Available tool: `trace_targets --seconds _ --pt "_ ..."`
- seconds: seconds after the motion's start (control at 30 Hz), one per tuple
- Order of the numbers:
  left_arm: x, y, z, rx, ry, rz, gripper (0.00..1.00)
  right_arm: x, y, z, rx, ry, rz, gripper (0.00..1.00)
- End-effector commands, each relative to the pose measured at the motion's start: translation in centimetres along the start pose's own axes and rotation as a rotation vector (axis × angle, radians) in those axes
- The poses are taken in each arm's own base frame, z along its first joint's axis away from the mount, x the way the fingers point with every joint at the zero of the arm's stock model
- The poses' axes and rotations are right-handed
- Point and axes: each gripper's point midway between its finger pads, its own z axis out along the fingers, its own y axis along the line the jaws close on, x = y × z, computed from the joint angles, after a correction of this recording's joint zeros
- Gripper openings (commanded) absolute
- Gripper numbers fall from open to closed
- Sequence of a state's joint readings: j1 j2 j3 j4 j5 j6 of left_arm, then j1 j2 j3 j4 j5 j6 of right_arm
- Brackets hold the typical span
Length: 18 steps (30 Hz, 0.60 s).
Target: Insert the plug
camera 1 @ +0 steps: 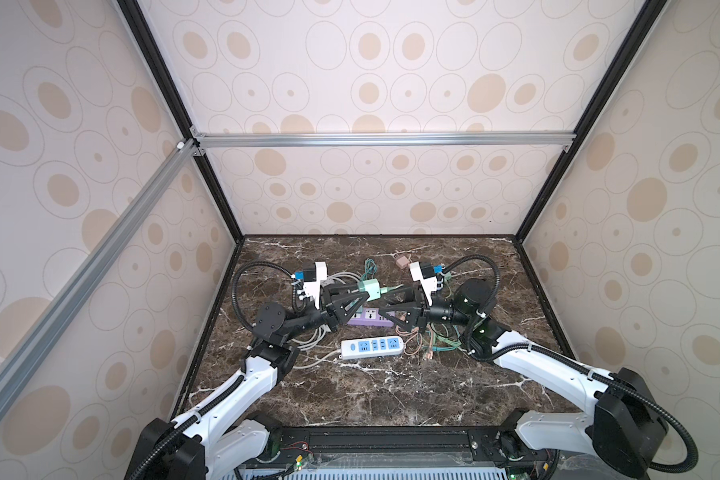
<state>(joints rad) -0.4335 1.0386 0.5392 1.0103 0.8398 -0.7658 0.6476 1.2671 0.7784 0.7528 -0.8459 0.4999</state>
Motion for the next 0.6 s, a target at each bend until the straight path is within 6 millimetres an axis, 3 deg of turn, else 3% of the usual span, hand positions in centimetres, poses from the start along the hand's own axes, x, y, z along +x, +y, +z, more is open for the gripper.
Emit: trace_targets --seconds 0.0,0.57 --pt "-1.9 -3.1 -0.1 0.130 -0.057 0.043 0.00 -2.8 1.6 0.1 -0.073 -0.080 -0.064 0.54" --pt "-2.0 -4.3 -0.4 0.203 -0.074 0.031 0.00 -5.1 3.1 1.9 -0.161 -0.137 -0.127 0.47"
